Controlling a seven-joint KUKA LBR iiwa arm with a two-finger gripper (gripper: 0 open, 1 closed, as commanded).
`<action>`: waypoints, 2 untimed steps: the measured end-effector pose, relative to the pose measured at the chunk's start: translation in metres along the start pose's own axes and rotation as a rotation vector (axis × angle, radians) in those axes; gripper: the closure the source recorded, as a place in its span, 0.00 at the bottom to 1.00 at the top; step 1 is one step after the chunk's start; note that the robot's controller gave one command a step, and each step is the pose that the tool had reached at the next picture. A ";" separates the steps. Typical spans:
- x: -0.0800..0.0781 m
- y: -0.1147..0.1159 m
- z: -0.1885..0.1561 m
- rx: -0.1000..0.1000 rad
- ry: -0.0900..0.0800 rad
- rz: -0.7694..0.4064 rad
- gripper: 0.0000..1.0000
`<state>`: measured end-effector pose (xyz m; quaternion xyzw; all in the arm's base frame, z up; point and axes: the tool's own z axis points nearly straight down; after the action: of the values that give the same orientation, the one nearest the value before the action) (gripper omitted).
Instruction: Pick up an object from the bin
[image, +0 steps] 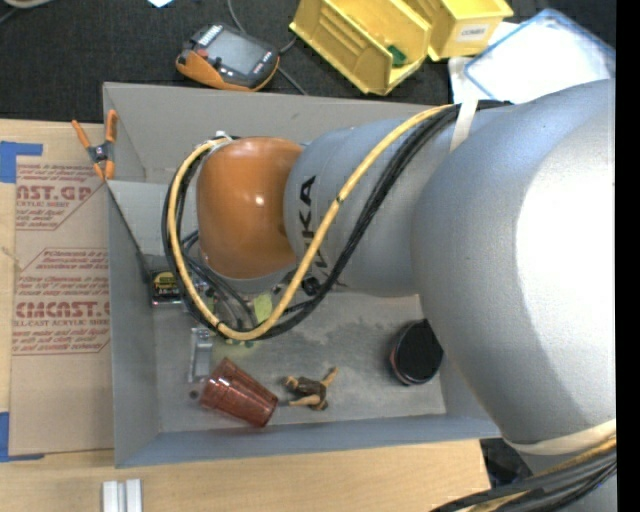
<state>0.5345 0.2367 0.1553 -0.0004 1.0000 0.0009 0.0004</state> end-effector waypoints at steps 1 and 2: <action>0.000 0.000 0.000 0.000 0.000 0.000 0.00; 0.048 -0.051 0.039 0.001 0.002 -0.204 0.00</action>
Offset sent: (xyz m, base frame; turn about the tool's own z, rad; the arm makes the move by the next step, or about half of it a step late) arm -0.0513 -0.0553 -0.0412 -0.2213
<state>0.4865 0.1859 0.1166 -0.1020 0.9948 0.0003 -0.0005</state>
